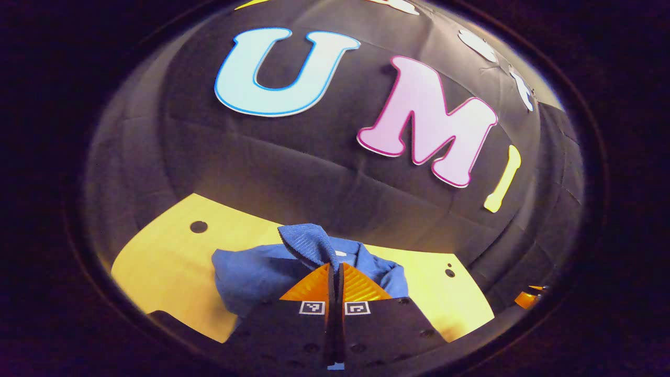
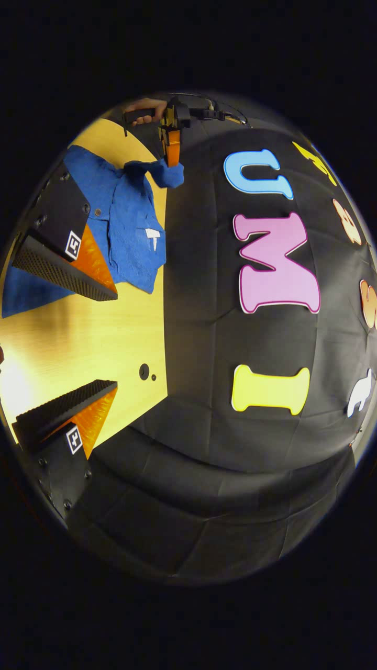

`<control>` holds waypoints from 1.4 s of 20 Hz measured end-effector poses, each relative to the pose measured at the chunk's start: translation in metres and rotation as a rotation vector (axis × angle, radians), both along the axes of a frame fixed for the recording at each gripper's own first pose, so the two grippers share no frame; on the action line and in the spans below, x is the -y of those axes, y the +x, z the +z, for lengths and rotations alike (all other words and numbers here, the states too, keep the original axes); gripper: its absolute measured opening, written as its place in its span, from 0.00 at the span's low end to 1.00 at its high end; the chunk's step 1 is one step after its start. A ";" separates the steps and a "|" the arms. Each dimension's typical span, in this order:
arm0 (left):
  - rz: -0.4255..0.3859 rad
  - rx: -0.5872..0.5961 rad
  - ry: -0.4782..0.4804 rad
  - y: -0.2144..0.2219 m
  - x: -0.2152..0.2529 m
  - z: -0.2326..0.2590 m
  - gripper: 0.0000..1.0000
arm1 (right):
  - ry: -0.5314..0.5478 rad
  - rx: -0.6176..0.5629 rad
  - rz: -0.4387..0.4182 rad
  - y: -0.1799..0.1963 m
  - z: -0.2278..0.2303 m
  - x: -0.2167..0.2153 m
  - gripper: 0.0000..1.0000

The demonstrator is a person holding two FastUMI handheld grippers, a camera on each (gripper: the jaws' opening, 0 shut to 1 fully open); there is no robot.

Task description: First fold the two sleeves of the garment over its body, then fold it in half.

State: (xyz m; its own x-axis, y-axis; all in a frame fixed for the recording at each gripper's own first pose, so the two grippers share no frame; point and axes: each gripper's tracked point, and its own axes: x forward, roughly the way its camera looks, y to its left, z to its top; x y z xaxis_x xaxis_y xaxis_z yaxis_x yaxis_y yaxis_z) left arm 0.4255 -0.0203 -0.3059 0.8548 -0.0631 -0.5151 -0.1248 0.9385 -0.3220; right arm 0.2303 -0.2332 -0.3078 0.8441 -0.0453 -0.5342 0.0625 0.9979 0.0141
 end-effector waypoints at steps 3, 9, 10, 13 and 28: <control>-0.092 0.001 -0.036 0.013 0.065 -0.016 0.00 | -0.027 0.003 -0.026 -0.008 -0.001 0.015 0.98; -0.171 -0.071 -0.143 0.030 0.137 -0.054 0.18 | -0.003 -0.006 -0.073 -0.020 -0.007 0.023 0.98; -0.167 -0.075 -0.172 0.033 0.141 -0.058 0.22 | 0.001 -0.014 -0.075 -0.024 -0.010 0.023 0.98; -0.151 -0.078 -0.197 0.023 0.132 -0.057 0.75 | 0.020 -0.037 -0.079 -0.033 -0.016 0.017 0.98; 0.028 -0.217 -0.027 -0.217 -0.005 -0.062 0.85 | 0.171 -0.424 -0.075 -0.141 -0.103 -0.079 0.98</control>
State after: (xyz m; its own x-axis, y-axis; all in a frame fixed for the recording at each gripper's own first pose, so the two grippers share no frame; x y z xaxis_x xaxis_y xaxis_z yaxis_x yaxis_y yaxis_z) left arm 0.2085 -0.0154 -0.3679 0.7257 -0.0575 -0.6856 -0.2197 0.9250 -0.3101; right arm 0.0892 -0.1540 -0.4112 0.5474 0.0205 -0.8366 0.1707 0.9760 0.1356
